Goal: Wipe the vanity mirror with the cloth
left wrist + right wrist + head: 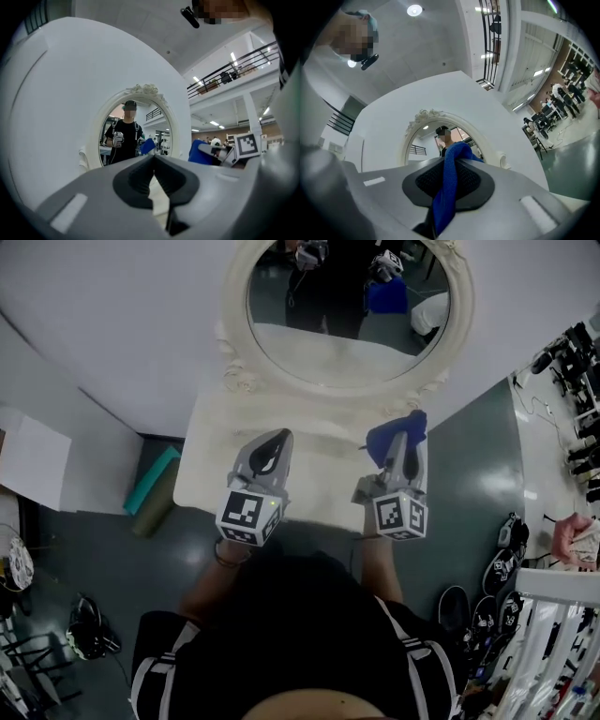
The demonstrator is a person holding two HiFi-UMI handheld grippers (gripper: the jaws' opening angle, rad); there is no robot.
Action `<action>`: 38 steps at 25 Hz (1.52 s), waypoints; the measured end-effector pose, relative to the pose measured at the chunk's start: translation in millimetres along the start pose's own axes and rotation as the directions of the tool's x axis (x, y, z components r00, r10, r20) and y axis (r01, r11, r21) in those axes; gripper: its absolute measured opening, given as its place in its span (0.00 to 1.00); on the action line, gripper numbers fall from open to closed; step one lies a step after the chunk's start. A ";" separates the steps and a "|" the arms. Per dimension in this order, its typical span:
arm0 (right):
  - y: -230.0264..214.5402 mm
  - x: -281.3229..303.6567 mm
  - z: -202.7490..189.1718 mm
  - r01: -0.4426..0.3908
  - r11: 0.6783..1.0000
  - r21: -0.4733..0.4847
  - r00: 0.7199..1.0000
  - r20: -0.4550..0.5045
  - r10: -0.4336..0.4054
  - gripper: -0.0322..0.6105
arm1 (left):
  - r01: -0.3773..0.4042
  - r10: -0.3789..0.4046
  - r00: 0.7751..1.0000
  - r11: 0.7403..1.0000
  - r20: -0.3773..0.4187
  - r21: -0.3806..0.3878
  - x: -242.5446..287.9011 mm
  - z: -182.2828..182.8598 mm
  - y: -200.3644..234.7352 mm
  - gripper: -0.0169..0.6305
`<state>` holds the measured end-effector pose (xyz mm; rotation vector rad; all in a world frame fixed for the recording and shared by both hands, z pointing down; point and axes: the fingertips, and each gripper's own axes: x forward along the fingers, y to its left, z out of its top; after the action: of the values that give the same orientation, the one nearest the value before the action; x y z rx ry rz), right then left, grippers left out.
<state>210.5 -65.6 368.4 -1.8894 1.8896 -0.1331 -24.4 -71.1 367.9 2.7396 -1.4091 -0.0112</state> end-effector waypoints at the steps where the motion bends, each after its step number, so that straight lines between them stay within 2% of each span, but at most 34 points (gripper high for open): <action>1: 2.9 6.3 -1.0 0.020 1.000 0.005 1.000 0.012 -0.020 0.12 | 0.016 -0.015 1.000 1.000 -0.002 0.001 1.8 1.3 7.2 0.04; 7: 5.9 41.7 2.9 0.092 0.995 0.029 0.993 0.076 -0.094 0.12 | 0.064 -0.064 0.998 0.998 0.005 -0.008 21.9 9.8 36.8 0.04; 12: -16.6 60.8 -8.4 0.148 0.982 0.116 0.985 0.075 -0.157 0.12 | 0.076 -0.076 0.997 0.997 0.007 -0.008 34.3 14.1 32.9 0.04; 26: -75.1 132.5 -28.7 0.193 0.962 0.193 0.975 0.070 -0.210 0.12 | 0.030 -0.030 0.999 0.998 0.016 -0.052 79.5 9.5 33.9 0.04; 32: -97.7 163.6 -45.3 0.225 0.948 0.225 0.967 0.064 -0.245 0.12 | 0.000 0.000 1.000 1.000 0.020 -0.029 97.7 12.6 43.0 0.04; 38: -104.0 185.8 -53.1 0.213 0.952 0.219 0.968 0.086 -0.236 0.12 | -0.014 0.014 1.000 1.000 0.009 -0.023 114.5 8.4 49.8 0.04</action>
<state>295.4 -263.8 408.9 -1.9183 1.5195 -0.2811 1.5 -193.5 364.8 2.7150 -1.4218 -0.0393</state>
